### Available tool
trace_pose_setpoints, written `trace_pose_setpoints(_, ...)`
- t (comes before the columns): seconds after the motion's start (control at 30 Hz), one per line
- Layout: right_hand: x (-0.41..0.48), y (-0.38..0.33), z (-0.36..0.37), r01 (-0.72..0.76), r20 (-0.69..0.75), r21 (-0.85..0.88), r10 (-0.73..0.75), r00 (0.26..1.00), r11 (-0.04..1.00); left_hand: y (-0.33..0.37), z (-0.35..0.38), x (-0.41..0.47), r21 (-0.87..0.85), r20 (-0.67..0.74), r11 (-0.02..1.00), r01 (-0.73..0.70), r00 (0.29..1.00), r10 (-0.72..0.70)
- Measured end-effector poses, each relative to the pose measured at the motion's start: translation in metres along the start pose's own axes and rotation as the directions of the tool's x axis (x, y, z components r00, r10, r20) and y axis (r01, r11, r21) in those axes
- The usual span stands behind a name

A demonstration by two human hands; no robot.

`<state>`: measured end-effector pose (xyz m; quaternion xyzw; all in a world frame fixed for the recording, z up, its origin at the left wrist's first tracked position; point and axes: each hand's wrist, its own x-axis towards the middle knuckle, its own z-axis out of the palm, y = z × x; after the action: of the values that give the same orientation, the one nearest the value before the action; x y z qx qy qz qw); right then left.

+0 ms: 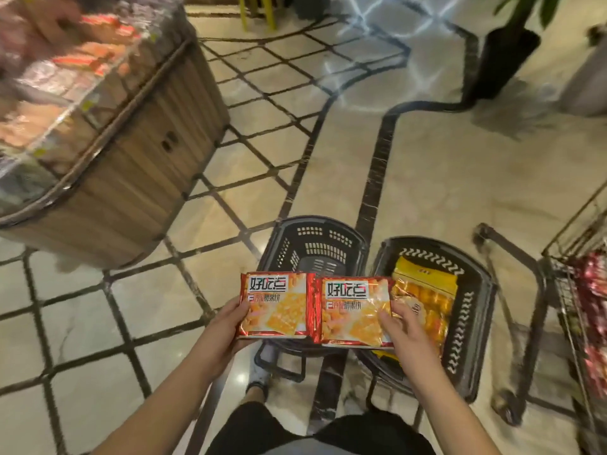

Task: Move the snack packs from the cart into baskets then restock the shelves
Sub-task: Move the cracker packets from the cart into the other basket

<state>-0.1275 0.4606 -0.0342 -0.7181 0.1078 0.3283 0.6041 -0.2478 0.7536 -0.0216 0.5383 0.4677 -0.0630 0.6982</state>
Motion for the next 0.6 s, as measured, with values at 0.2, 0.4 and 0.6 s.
trace_pose_setpoints(0.2, 0.008, -0.001, 0.08, -0.051, -0.235, 0.09, 0.071, 0.969, 0.995, 0.04, -0.048, 0.08, 0.189, 0.132, 0.982, 0.008, 0.991, -0.034)
trace_pose_setpoints(0.4, 0.033, 0.003, 0.144, -0.092, -0.337, 0.119, 0.127, 0.933, 0.989, 0.063, -0.083, 0.124, 0.306, 0.218, 0.952, 0.001, 0.973, -0.072)
trace_pose_setpoints(0.6, 0.091, 0.031, 0.172, -0.162, -0.364, 0.046, 0.168, 0.916, 0.986, 0.038, -0.071, 0.182, 0.34, 0.103, 0.939, 0.052, 0.99, -0.093)
